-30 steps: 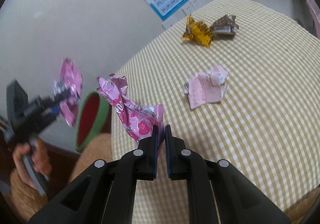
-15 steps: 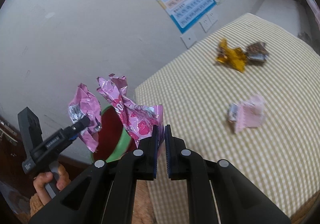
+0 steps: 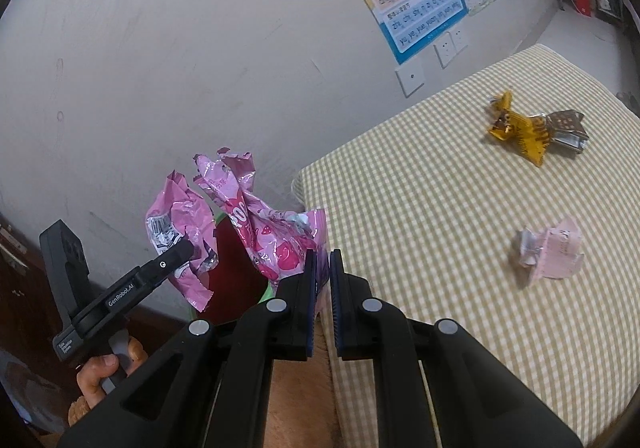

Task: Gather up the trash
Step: 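Carry the pink bag over the bin with the left gripper while the right gripper brings the foil wrapper there, then open the left gripper to drop the pink bag into the bin while the right gripper drops the foil wrapper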

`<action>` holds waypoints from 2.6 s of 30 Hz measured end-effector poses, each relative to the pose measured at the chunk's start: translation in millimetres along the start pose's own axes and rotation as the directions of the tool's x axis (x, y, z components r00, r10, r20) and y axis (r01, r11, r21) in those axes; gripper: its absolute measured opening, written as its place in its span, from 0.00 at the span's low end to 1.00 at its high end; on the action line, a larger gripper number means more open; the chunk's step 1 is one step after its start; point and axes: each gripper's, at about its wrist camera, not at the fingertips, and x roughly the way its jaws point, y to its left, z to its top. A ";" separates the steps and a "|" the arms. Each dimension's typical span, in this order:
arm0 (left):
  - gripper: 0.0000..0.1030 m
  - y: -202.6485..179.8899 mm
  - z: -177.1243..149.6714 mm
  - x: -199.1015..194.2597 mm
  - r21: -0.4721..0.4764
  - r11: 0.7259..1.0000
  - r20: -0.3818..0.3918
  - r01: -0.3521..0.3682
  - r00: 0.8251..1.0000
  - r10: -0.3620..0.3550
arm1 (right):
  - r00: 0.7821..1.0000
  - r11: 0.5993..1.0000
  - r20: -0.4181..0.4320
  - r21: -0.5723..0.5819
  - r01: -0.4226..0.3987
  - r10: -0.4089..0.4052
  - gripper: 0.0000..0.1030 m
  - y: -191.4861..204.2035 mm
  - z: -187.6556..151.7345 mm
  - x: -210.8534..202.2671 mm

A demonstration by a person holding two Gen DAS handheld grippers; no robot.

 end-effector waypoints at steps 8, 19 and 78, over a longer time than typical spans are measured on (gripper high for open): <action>0.39 23.2 -3.5 -3.5 -0.008 0.997 0.023 -0.075 0.997 0.075 | 1.000 1.000 -0.006 -0.006 0.008 -0.008 0.07 15.0 4.9 17.3; 0.39 48.2 -4.4 -2.4 -0.043 0.993 0.020 -0.108 0.994 0.109 | 0.999 0.998 -0.043 -0.058 0.006 -0.009 0.07 37.4 0.9 42.6; 0.39 79.9 -16.7 17.7 -0.059 0.981 -0.062 -0.187 0.981 0.183 | 0.992 0.991 -0.118 -0.127 -0.050 0.035 0.09 86.6 3.4 103.7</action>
